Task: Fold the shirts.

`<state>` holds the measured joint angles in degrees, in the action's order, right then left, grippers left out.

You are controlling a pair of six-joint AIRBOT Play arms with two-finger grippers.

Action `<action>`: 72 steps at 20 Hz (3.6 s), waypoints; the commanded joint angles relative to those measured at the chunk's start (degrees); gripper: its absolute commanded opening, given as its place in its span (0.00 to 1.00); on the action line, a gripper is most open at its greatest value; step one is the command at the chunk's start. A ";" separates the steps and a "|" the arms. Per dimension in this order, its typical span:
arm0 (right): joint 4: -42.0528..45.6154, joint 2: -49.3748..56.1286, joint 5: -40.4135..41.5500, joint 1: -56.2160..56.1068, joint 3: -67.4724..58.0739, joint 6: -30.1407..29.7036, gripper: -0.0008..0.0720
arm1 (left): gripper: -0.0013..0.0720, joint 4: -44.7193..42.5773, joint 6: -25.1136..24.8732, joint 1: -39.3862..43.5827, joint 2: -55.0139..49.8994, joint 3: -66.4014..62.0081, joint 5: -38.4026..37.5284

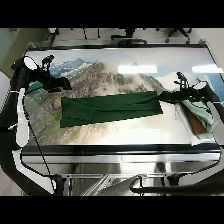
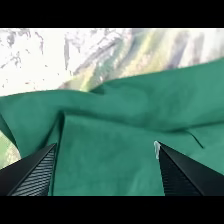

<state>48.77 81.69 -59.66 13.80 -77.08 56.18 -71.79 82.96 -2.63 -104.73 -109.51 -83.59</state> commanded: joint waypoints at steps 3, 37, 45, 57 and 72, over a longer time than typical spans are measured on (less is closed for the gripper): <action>-2.97 4.04 -1.38 0.13 -0.35 -0.98 0.86 | 0.99 1.73 0.52 0.74 -0.31 -2.93 -5.33; -26.51 -21.55 -15.80 -2.93 -0.35 -1.75 0.04 | 0.04 10.40 3.87 26.36 3.02 -6.43 7.61; -43.56 -6.36 37.53 -53.35 -1.09 -24.46 0.04 | 0.04 10.38 2.86 3.21 30.99 -1.86 6.38; -29.68 8.96 31.34 -55.93 -18.53 -18.49 0.64 | 0.04 10.51 -0.90 0.13 31.65 -1.86 3.43; -3.41 14.27 -9.38 -29.86 -18.56 19.39 0.89 | 0.04 10.47 -0.85 0.57 30.77 -1.86 2.60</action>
<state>49.17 92.97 -67.51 -14.94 -95.59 76.53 -61.28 82.04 -2.09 -73.93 -111.35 -81.06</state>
